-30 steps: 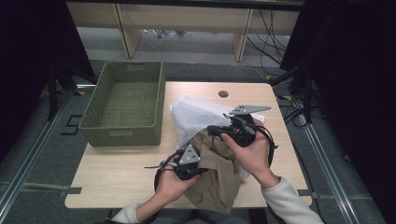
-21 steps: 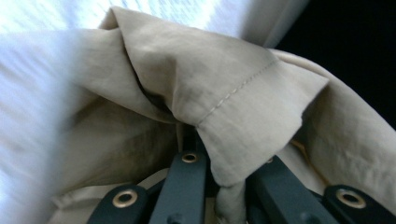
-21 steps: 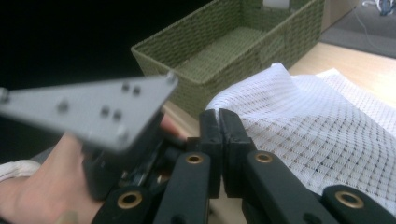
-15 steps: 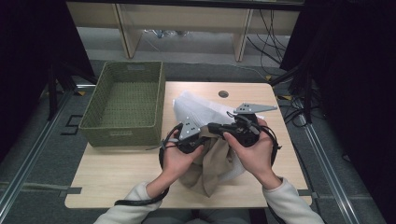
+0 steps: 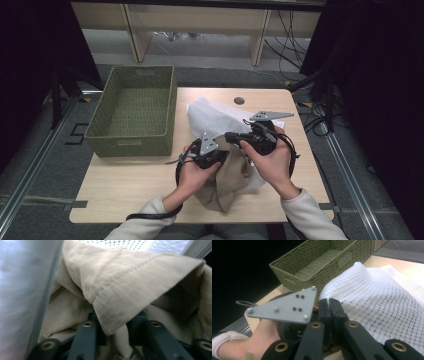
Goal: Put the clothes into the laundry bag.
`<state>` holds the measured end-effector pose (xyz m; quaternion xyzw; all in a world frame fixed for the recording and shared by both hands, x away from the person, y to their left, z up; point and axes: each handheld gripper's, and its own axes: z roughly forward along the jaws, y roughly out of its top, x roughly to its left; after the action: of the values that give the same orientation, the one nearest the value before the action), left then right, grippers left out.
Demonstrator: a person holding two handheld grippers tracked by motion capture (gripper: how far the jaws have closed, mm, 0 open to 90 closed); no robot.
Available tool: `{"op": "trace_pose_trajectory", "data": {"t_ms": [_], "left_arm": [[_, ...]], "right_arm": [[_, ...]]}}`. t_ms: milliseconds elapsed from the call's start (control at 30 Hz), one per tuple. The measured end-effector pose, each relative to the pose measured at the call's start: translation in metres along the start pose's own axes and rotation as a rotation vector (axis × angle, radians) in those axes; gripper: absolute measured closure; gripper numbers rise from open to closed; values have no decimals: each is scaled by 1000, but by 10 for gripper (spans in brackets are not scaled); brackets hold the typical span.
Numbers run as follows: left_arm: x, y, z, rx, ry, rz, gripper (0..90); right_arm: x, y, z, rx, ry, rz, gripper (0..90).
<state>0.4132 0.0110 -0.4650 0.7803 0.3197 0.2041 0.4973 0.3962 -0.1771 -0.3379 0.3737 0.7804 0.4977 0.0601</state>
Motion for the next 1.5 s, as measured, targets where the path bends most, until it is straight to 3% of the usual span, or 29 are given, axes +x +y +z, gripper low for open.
{"op": "trace_pose_trajectory", "data": {"t_ms": [33, 200, 267, 333, 400, 467, 500, 600, 867, 967, 1033, 1100, 1167, 1300, 1333, 1367, 1400, 1500], "left_arm": [[0, 0, -2, 0, -4, 2, 622], [1, 1, -24, -2, -16, -12, 422], [1, 2, -34, -4, 3, 10, 358], [1, 3, -44, -7, -5, 14, 335], [1, 2, -52, -3, 1, 22, 319], [3, 1, -58, -3, -2, 41, 315], [2, 0, -61, -4, 0, 22, 314], [1, -1, -67, -12, 0, 25, 304], [-19, -3, -87, -45, -53, 50, 324], [-30, -1, -85, -44, -81, 84, 298], [-35, -2, -83, -38, -74, 88, 247], [-47, -3, -73, -1, -80, 128, 184], [-51, -5, -68, 11, -87, 123, 155], [-66, -15, -41, 92, -97, 138, 137], [-67, -17, -35, 95, -95, 135, 138], [-67, -18, -31, 123, -90, 149, 145], [-67, -20, -26, 134, -80, 152, 154], [-67, -27, -14, 189, -56, 187, 193]], "right_arm": [[1, 0, 0, -1, -18, 1, 900], [-2, 0, 0, 2, -18, -3, 900], [-2, 0, 0, 4, -14, 1, 900], [-4, 0, 0, -2, -12, -19, 900], [-2, 0, 0, 6, -12, 7, 900], [-2, 0, 0, 4, -27, -8, 900], [-2, 0, 0, 5, -21, -2, 900], [-2, 1, 0, 4, -15, -13, 900], [-3, 0, 1, 0, -18, -23, 900], [-2, 1, 1, 5, -12, -14, 900], [-2, 1, 1, 5, -10, -16, 900], [-1, 0, 0, 13, -17, -8, 900], [-2, 1, 1, 6, -12, -13, 900], [-2, 1, 0, 17, -14, -13, 900], [-2, 1, 0, 12, -27, -17, 900], [-2, 0, 1, 13, -8, -14, 900], [-2, 0, 1, 15, -30, -25, 900], [-2, 1, 1, 13, -7, -13, 900]]}}
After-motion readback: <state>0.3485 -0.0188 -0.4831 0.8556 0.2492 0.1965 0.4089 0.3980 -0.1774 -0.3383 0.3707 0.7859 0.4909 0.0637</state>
